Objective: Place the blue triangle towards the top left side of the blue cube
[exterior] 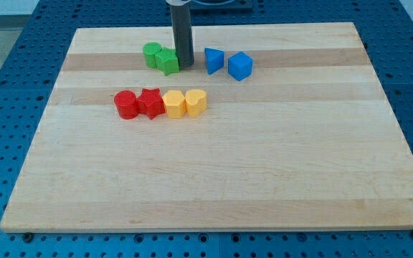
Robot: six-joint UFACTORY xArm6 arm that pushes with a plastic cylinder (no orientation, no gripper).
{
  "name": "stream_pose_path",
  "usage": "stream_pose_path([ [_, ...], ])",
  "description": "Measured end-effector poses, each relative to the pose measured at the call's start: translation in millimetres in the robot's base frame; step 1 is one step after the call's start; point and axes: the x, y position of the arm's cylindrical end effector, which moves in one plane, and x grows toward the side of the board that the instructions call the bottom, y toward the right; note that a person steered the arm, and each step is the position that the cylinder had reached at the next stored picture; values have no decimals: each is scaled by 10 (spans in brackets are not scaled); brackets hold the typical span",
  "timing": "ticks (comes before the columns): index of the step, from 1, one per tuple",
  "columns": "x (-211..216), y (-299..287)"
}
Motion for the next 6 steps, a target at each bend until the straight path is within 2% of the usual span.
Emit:
stream_pose_path([
  [6,41,539],
])
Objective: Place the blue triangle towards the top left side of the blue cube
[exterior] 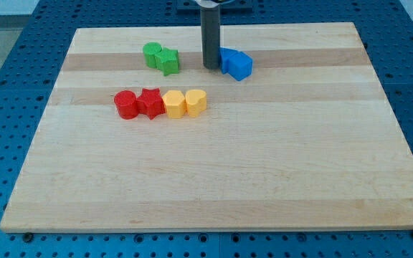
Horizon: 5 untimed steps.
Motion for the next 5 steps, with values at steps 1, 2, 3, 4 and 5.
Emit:
stream_pose_path([
  [1,-66,1],
  [2,-76,1],
  [3,-84,-101],
  [4,-200,-303],
  [5,-387,-467],
])
